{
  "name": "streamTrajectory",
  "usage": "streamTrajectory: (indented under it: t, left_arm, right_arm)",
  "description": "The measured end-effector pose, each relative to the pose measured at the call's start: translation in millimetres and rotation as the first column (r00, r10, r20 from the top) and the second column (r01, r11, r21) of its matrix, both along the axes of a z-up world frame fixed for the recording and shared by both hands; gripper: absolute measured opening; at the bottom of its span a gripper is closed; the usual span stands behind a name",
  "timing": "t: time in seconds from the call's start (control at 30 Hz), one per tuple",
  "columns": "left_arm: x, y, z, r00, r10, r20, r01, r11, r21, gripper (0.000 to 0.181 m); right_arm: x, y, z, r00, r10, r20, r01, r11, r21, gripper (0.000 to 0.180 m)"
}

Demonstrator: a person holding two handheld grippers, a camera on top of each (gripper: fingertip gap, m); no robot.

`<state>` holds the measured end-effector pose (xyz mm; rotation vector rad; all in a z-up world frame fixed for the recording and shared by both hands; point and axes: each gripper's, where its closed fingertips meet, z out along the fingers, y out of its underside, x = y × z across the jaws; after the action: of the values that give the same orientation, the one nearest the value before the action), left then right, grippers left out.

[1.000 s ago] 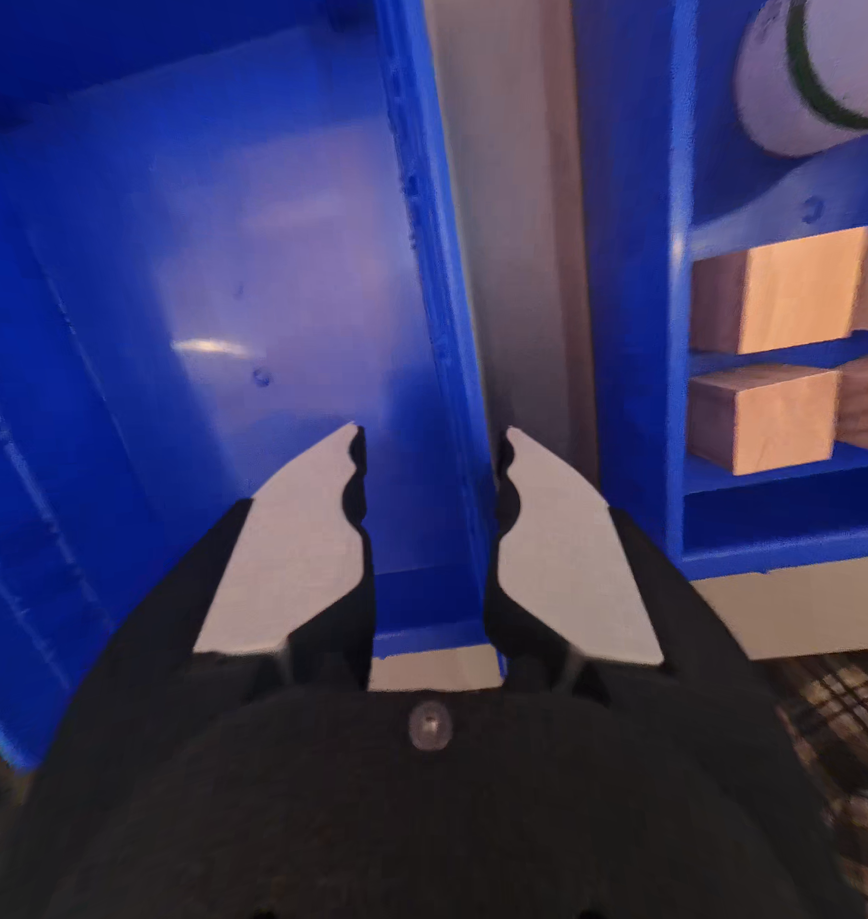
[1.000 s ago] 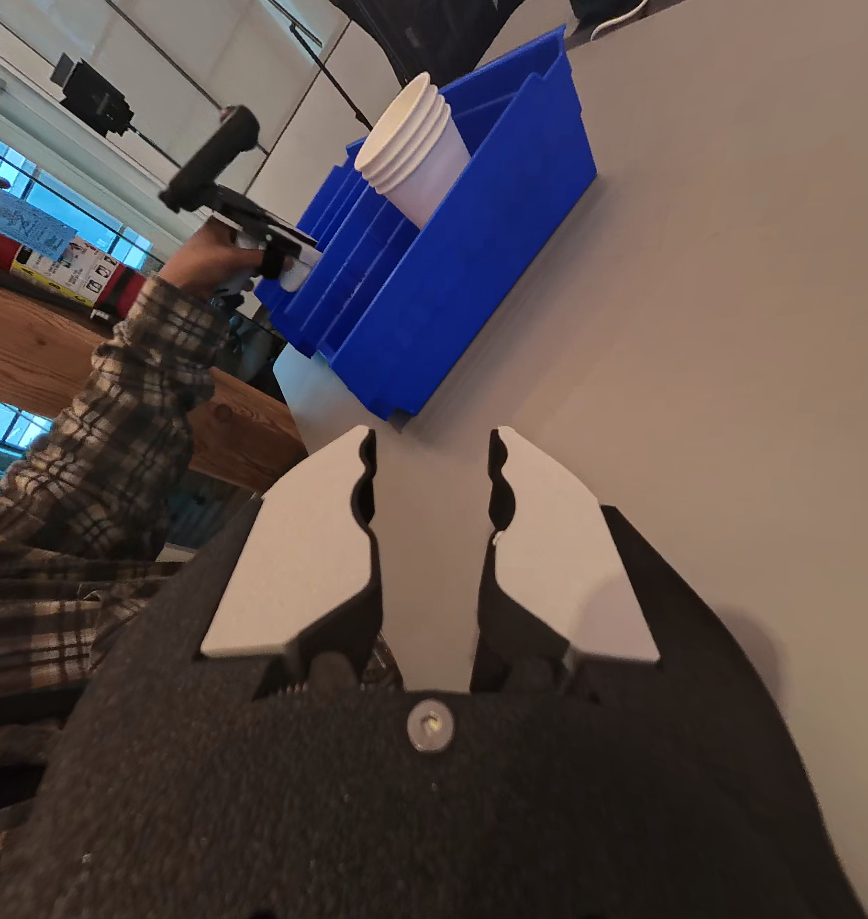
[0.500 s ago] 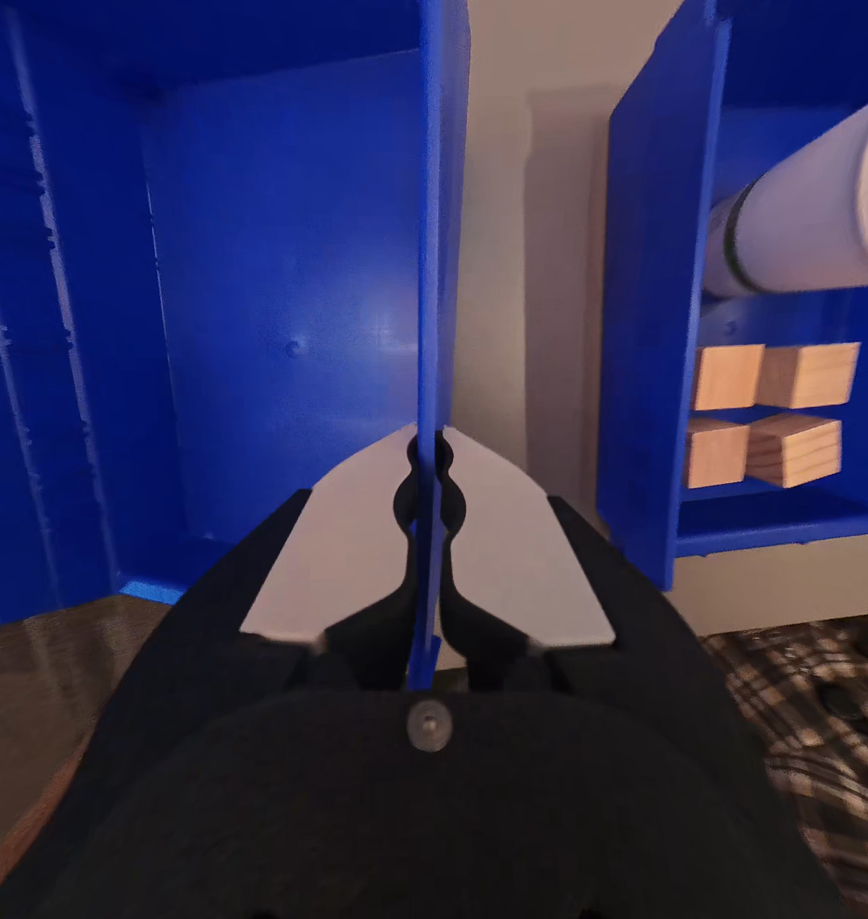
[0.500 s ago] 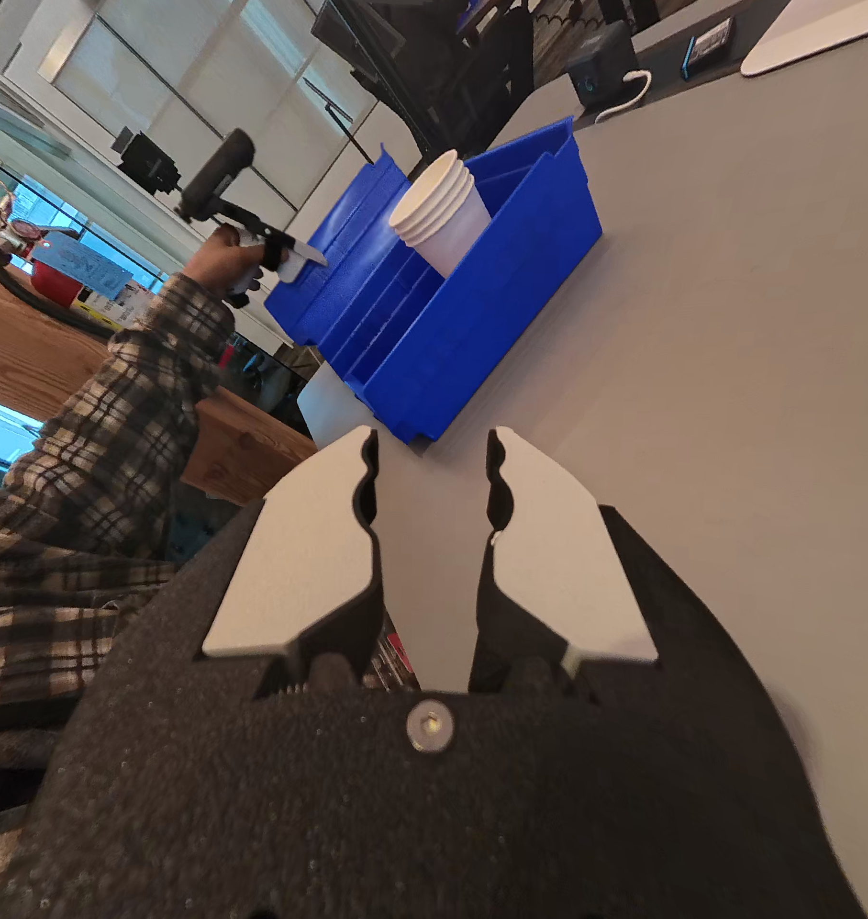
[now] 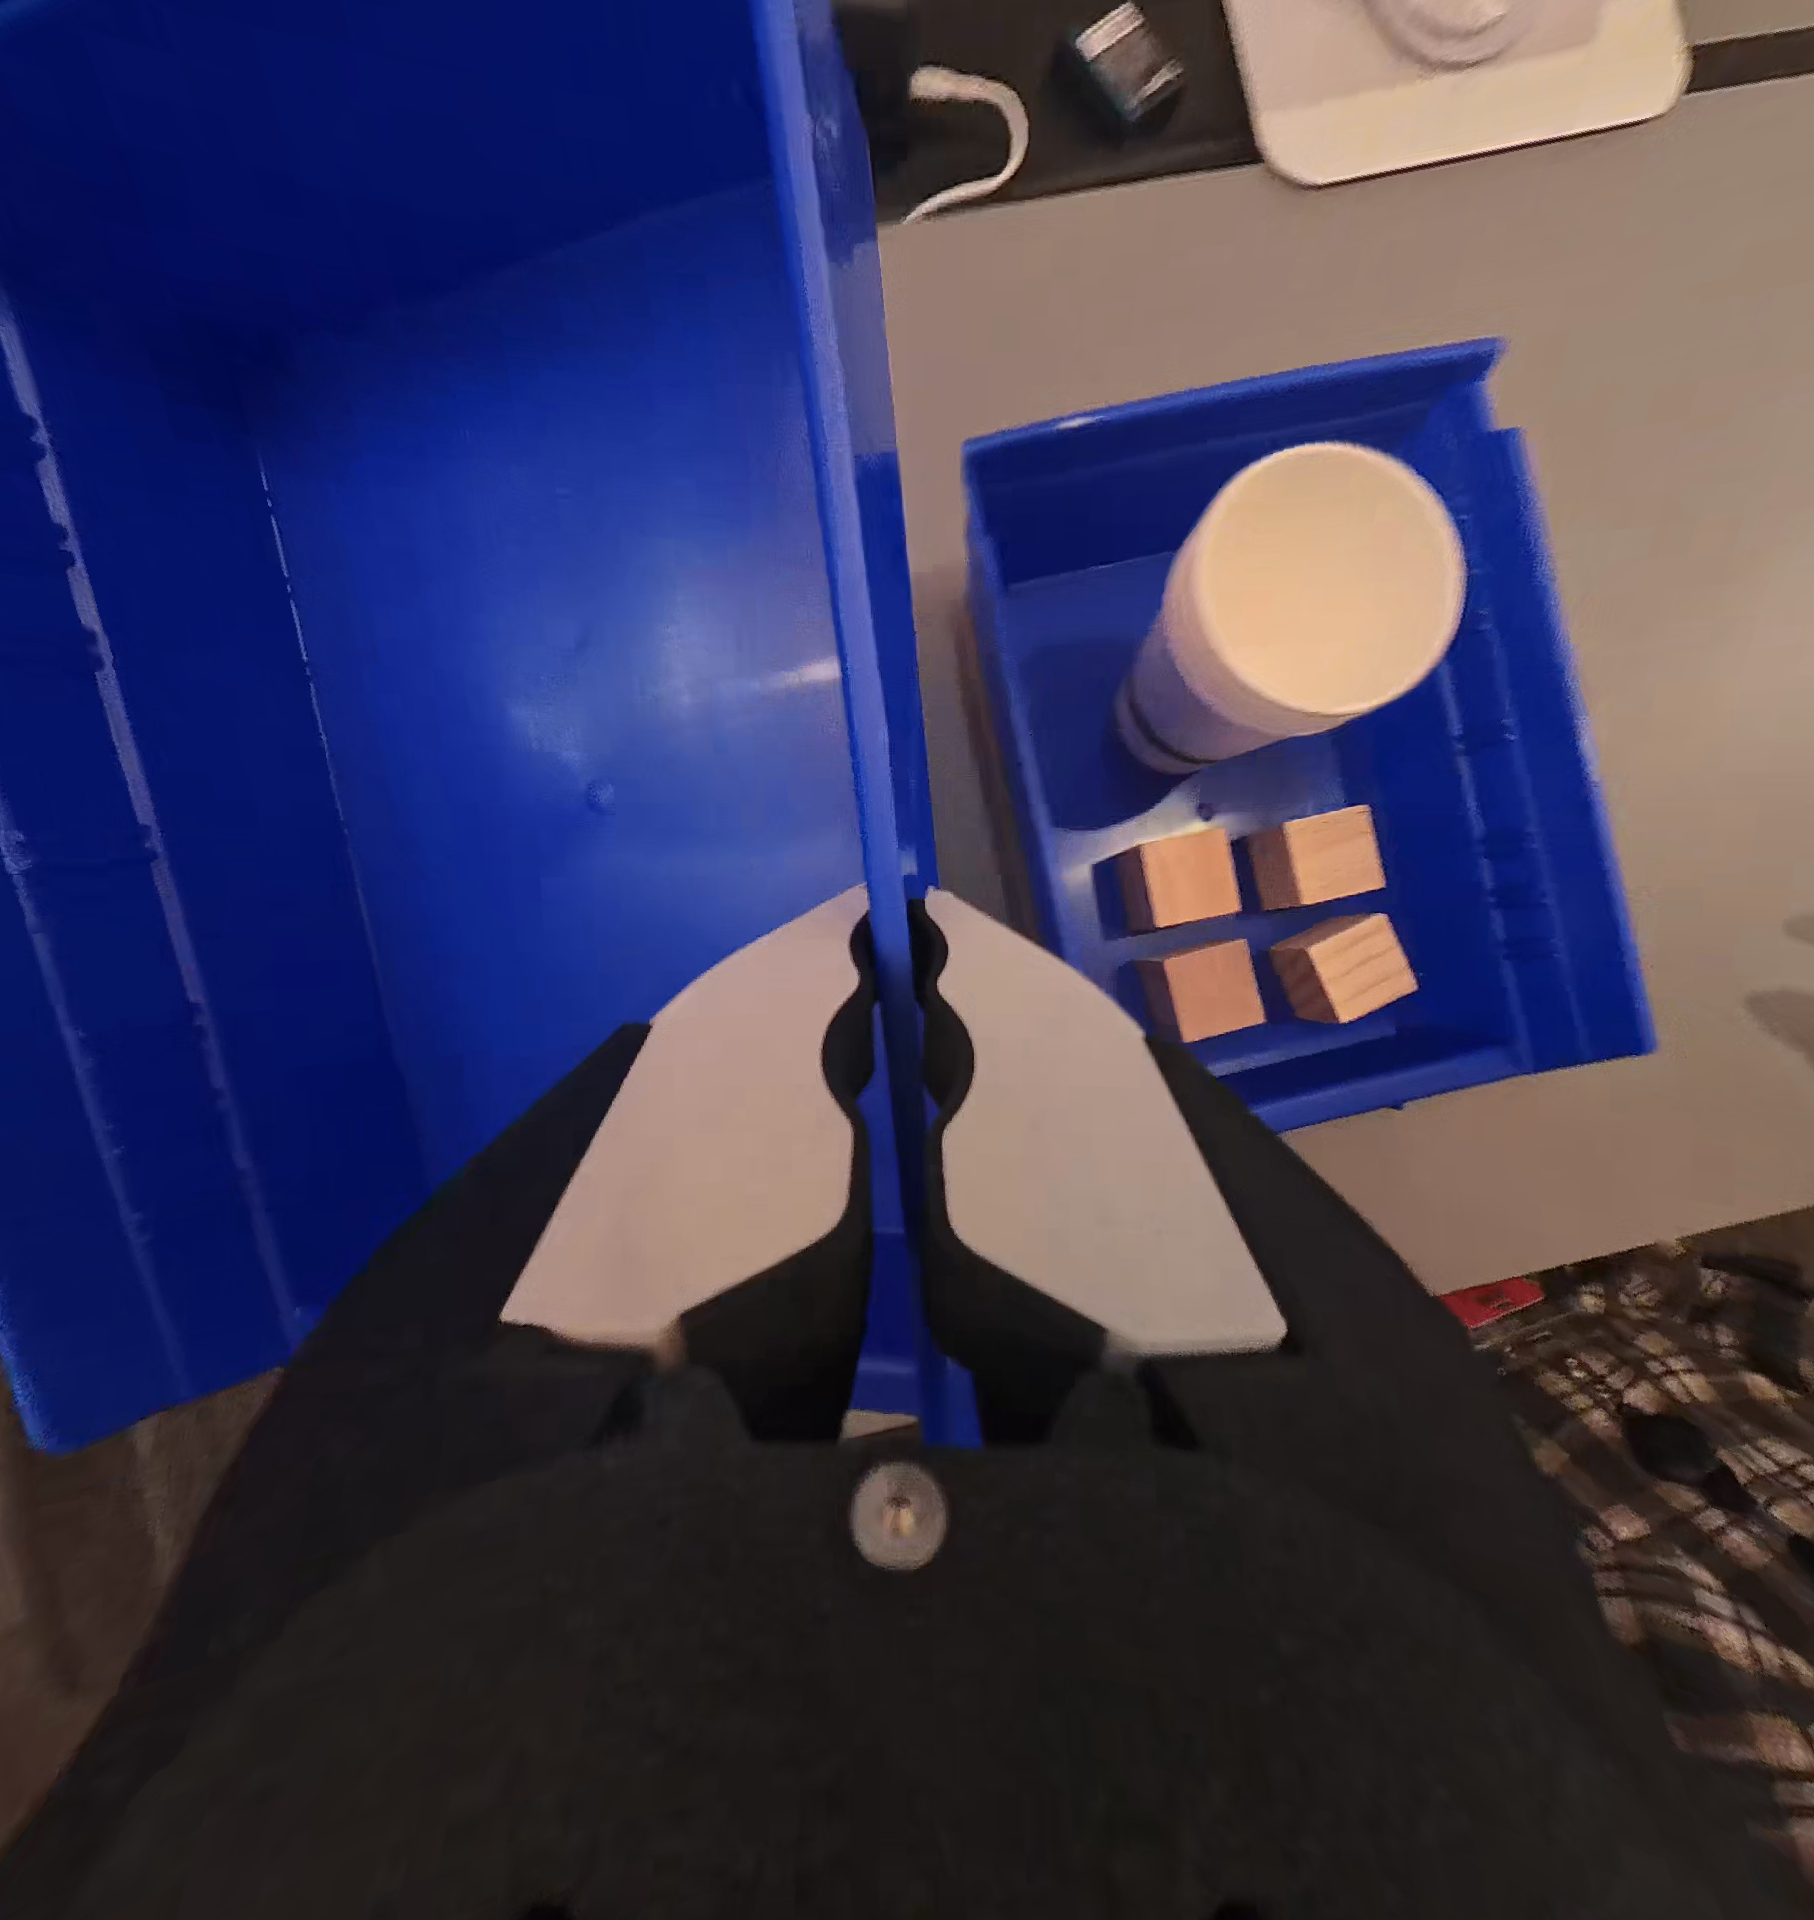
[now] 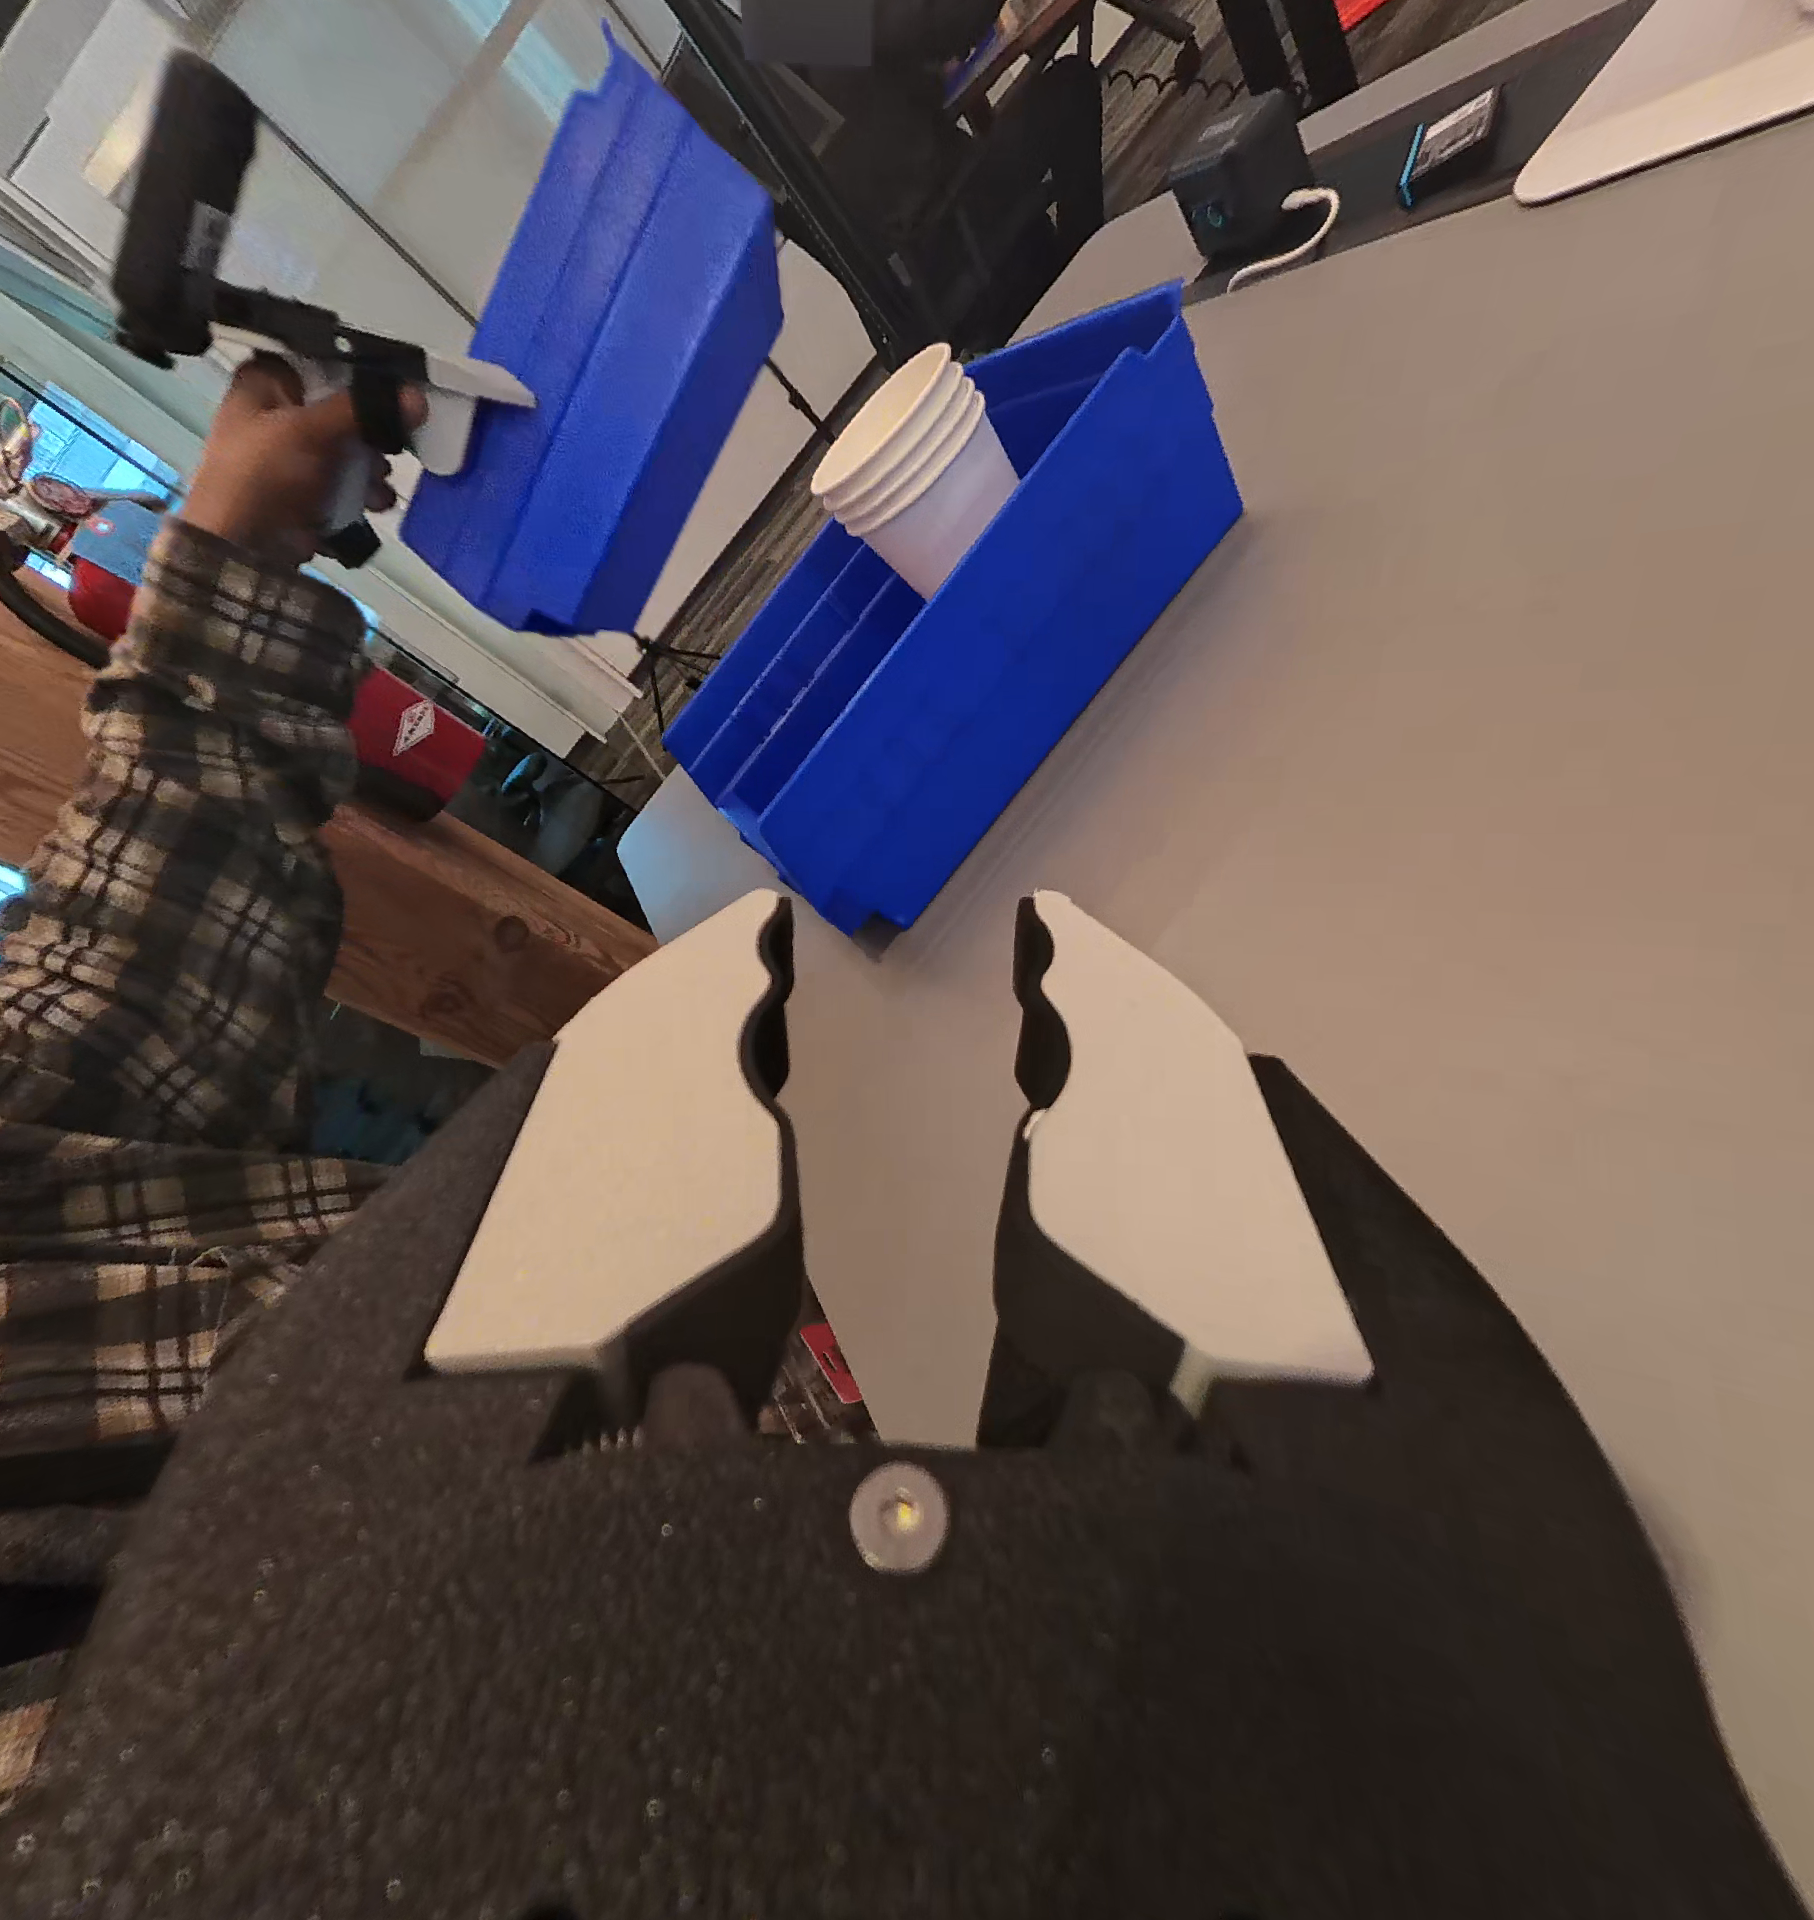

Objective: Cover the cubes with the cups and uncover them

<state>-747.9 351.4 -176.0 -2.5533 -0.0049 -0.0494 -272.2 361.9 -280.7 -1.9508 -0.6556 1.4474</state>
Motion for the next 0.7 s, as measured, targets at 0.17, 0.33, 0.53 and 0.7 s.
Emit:
streamTrajectory:
  t: [0.17, 0.33, 0.53, 0.7]
  left_arm:
    - [75, 17, 38, 0.981, -0.171, -0.096, 0.18, 0.98, 0.09, 0.003]
    - [163, 30, 44, 0.913, -0.365, -0.183, 0.389, 0.914, 0.117, 0.003]
    - [286, 34, 23, 0.73, -0.617, -0.294, 0.654, 0.755, 0.041, 0.003]
    - [373, 35, -16, 0.55, -0.771, -0.32, 0.806, 0.59, -0.037, 0.003]
  right_arm:
    - [8, 2, 4, 1.0, -0.021, -0.013, 0.021, 1.0, 0.007, 0.04]
    - [16, 4, 9, 0.999, -0.036, -0.021, 0.036, 0.999, 0.018, 0.04]
    - [42, 4, 20, 0.996, -0.09, -0.029, 0.091, 0.995, 0.042, 0.039]
    - [84, -9, 15, 0.986, -0.163, 0.04, 0.16, 0.985, 0.061, 0.039]
